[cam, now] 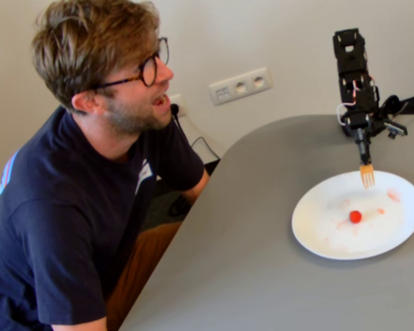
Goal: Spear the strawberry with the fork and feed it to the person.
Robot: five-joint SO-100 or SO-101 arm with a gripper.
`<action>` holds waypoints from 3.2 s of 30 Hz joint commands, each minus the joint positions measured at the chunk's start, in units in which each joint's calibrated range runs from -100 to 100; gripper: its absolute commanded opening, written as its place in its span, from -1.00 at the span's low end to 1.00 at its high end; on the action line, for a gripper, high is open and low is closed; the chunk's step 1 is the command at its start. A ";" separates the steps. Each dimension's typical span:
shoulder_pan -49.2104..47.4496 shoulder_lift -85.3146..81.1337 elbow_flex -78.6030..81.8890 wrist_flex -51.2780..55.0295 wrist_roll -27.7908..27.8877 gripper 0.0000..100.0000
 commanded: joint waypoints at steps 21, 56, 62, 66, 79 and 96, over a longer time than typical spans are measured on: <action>0.50 9.89 -10.74 -2.85 1.29 -0.98; 7.51 25.05 -8.13 -9.29 -0.23 -0.98; 7.07 24.88 -10.92 5.59 -0.23 -0.98; 5.80 24.54 -13.00 15.34 -0.17 -0.98; 5.72 24.03 -21.83 19.08 0.40 -0.98; 32.07 -12.73 -51.14 23.52 3.76 -0.98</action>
